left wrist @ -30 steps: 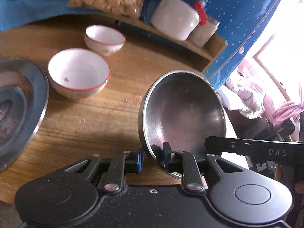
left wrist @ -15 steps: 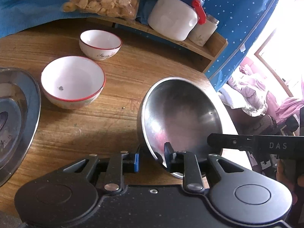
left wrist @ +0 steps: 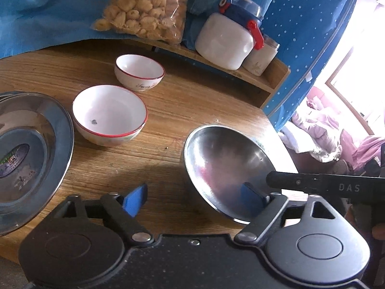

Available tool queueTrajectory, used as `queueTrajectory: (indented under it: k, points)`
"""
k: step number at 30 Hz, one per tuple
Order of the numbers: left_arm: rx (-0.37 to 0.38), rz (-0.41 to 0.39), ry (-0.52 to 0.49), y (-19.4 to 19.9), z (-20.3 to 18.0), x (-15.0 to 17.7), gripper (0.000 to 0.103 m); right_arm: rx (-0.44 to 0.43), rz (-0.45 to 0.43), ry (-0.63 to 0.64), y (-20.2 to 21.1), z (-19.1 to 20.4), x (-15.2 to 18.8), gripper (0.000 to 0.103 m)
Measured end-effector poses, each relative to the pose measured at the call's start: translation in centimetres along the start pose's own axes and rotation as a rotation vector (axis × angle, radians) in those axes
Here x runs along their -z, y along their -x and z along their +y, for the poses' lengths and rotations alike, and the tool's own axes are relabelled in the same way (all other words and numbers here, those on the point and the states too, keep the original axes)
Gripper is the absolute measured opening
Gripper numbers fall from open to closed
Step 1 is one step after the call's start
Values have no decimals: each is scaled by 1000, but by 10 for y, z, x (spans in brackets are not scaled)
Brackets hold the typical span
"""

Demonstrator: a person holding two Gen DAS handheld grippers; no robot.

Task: Organize plates and bowls
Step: 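Move both tools to the larger white red-rimmed bowl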

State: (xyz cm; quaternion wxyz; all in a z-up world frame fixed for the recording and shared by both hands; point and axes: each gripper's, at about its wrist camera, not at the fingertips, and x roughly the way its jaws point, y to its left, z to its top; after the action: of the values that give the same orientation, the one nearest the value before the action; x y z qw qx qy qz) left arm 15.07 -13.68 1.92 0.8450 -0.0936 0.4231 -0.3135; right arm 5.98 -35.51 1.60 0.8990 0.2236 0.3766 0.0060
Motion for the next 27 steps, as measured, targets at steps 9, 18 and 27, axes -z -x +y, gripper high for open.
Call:
queueTrajectory:
  k: [9,18,27]
  points:
    - [7,-58,-6,19,7,2,100,26,-35,16,2,1,-4,70]
    - [-29,-135,-23,39,12,-7,102,19,-76,70,1,8,-12,98]
    - [-109,-173,-31,55,31,-38,102,2,-92,74,-3,6,-16,102]
